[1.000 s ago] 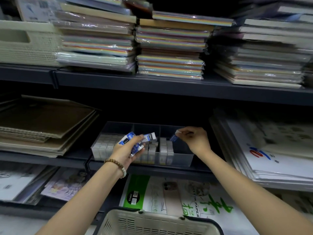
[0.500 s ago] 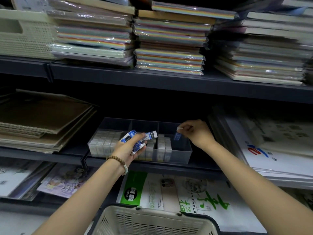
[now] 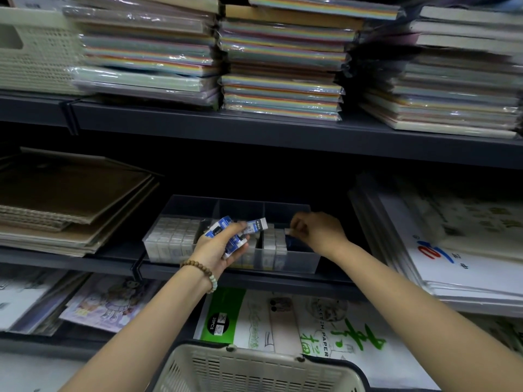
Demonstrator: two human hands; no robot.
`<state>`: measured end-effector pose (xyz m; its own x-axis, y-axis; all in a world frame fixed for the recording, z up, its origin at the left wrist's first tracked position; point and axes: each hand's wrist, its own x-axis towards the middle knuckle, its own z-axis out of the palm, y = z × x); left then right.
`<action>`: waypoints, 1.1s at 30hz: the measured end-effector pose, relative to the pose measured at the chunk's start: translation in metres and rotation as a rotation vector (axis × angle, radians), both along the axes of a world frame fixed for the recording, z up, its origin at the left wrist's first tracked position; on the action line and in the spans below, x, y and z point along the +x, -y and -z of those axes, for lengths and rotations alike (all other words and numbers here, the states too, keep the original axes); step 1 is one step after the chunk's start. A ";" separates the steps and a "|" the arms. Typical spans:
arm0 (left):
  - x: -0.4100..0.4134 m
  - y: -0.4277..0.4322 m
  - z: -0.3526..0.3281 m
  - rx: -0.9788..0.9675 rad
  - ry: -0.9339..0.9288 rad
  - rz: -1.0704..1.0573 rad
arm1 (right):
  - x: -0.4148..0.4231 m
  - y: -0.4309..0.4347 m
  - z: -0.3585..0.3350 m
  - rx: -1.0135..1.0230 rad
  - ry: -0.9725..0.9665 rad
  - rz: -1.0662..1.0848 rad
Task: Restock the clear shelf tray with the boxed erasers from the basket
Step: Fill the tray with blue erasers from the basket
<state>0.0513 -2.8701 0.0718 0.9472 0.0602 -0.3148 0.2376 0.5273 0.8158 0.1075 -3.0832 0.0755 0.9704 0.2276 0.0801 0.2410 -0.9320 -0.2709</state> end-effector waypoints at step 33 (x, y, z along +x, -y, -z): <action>-0.035 0.026 -0.009 0.007 0.121 0.032 | -0.107 -0.051 -0.020 1.683 -0.647 0.250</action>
